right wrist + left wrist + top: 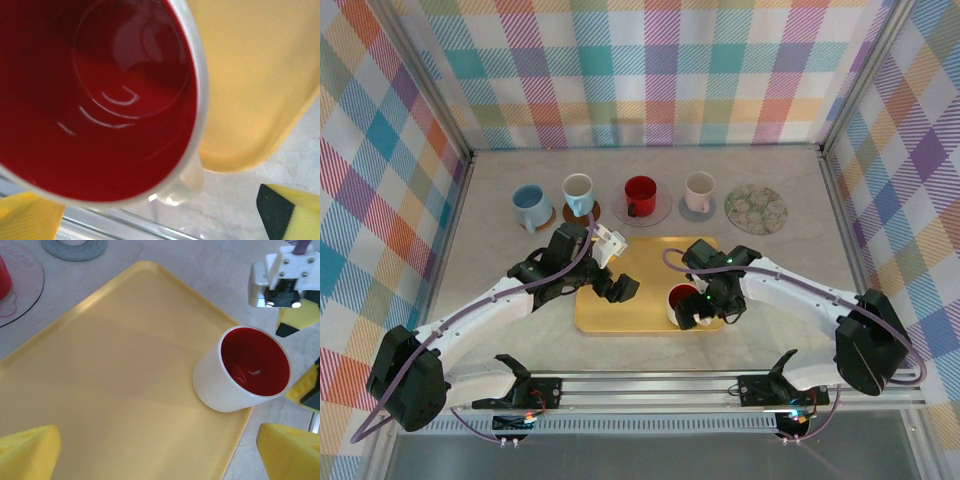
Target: Place the cup by the coaster
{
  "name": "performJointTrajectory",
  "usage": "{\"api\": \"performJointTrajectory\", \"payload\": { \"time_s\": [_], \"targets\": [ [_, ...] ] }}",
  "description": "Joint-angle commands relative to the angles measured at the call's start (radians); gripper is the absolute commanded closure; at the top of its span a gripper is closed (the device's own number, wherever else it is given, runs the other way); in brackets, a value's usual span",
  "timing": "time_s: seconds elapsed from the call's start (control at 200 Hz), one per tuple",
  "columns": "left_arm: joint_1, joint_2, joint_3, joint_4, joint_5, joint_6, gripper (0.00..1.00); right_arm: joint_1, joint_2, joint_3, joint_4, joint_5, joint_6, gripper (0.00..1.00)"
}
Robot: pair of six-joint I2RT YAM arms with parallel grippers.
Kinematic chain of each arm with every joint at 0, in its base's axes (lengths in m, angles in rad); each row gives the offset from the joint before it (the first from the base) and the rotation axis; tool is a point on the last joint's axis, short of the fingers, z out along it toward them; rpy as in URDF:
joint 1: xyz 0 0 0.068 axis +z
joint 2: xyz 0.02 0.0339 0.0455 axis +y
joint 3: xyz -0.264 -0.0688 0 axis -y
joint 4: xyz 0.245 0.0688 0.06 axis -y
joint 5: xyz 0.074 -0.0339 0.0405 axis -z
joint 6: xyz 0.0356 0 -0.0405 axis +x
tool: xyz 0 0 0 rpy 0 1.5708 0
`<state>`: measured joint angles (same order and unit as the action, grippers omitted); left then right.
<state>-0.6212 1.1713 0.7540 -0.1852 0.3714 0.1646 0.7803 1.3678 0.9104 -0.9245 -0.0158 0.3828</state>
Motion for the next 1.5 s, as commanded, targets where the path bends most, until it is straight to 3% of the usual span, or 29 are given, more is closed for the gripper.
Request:
{"api": "performJointTrajectory", "payload": {
  "time_s": [0.0,0.56,1.18,1.495],
  "targets": [
    [-0.008,-0.020,-0.009,-0.024,-0.003,-0.008,0.00,0.004,0.033,0.008,0.056,0.023,0.033,0.01],
    [-0.008,0.018,0.025,-0.037,-0.016,0.001,0.00,-0.104,0.167,0.116,0.111,0.030,-0.055,0.02],
    [-0.007,0.112,0.120,-0.067,-0.009,0.021,0.00,-0.178,0.278,0.252,0.142,-0.009,-0.164,0.12],
    [-0.008,0.120,0.137,-0.066,-0.002,0.029,0.00,-0.188,0.304,0.329,0.120,-0.012,-0.200,0.09]
  ]
}}
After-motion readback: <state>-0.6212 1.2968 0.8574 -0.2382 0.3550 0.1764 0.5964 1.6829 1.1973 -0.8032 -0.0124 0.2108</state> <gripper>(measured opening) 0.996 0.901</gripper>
